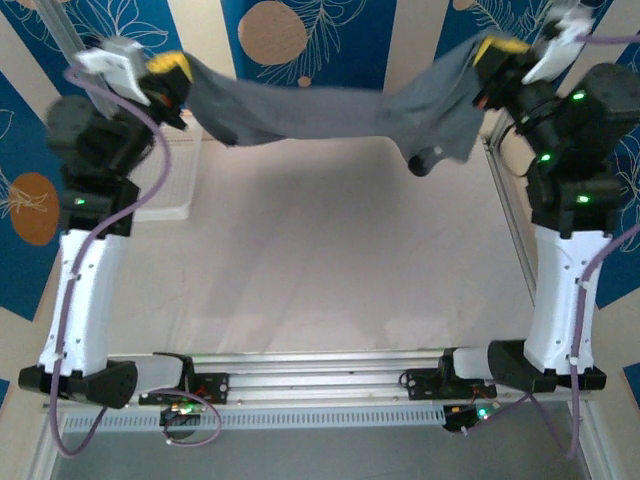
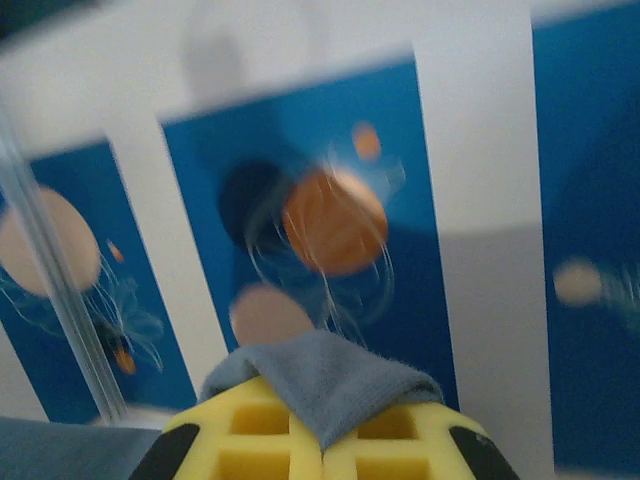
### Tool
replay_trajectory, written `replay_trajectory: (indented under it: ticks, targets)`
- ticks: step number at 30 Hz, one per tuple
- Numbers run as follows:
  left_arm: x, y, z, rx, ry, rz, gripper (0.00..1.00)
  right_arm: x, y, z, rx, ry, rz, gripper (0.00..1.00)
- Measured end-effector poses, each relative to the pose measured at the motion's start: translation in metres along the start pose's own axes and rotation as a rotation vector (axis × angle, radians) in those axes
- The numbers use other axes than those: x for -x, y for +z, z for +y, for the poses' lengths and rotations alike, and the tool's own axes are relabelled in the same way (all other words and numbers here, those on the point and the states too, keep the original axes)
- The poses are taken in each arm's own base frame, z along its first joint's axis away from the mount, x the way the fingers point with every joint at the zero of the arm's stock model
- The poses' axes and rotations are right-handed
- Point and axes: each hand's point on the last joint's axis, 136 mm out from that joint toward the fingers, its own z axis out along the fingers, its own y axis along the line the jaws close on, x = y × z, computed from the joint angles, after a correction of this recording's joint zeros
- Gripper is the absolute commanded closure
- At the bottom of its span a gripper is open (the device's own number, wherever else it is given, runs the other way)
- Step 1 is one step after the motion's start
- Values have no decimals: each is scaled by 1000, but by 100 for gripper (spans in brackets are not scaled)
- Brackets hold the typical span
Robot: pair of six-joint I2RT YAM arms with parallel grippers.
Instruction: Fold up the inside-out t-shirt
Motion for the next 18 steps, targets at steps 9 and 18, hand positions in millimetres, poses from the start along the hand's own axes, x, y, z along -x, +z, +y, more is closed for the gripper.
replay_trajectory:
  ticks: [9, 18]
  targets:
    - [-357, -40, 33, 70, -341, 653, 100, -414, -38, -111, -314, 545, 773, 100]
    - [-399, -80, 35, 183, -477, 666, 100, -411, -56, -104, -398, 761, 692, 100]
